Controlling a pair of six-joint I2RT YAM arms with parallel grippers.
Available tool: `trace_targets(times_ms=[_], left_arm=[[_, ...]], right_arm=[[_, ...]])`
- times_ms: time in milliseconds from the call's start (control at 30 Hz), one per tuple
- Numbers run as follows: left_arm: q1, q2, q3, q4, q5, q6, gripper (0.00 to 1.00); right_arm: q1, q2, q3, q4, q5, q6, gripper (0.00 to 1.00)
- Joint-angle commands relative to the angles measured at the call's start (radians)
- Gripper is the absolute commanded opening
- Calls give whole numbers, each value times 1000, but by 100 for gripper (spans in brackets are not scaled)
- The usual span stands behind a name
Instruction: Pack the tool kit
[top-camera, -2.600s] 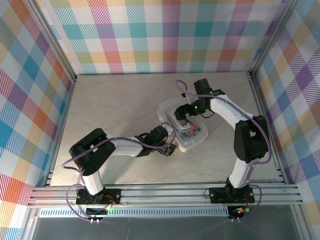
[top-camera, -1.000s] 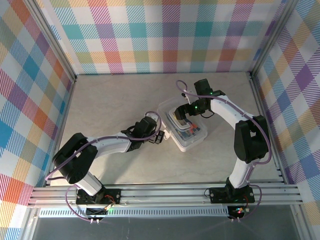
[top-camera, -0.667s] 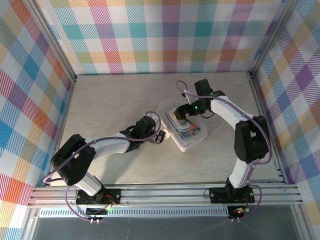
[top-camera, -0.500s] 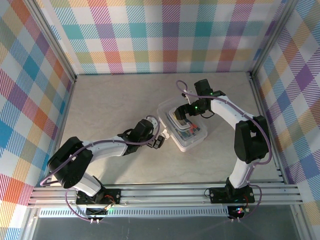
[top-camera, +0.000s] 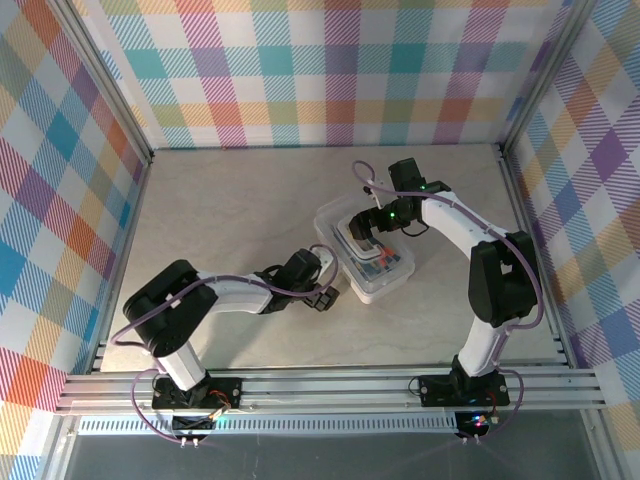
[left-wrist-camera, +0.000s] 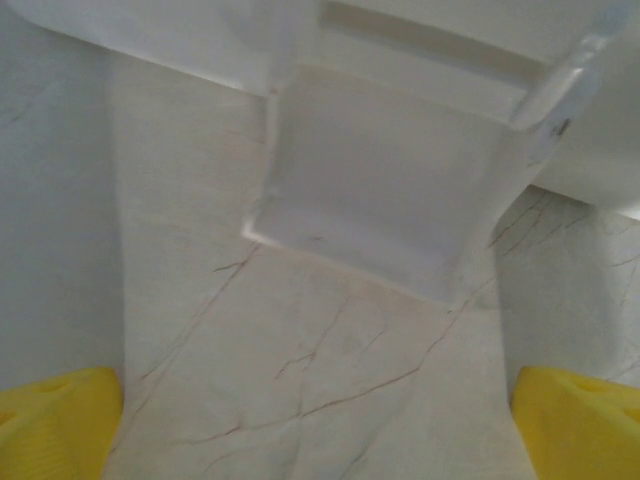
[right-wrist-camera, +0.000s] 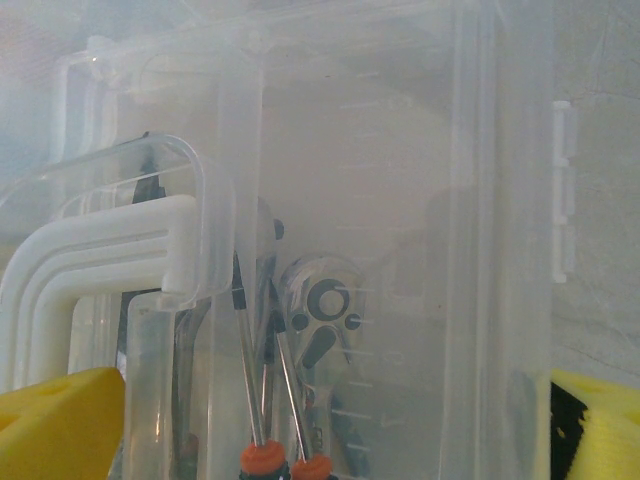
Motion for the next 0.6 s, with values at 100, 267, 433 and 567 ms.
trace_targets(times_ms=[100,267,433,567], left_arm=[[-20,49,50,59,-19,-6,100],[-19,88,82,24,-167,-45,100],[-14,88,83,14,-247,-77,100],[-5,85,89,0,-271,-95,100]], right_arm=[[27,83,-48,-142,1,-31,99],[27,86,-45,-145,-2,-31,99],[27,88,-44,-148,-1,-36,99],[27,90,-44,-148,-3,-37,99]])
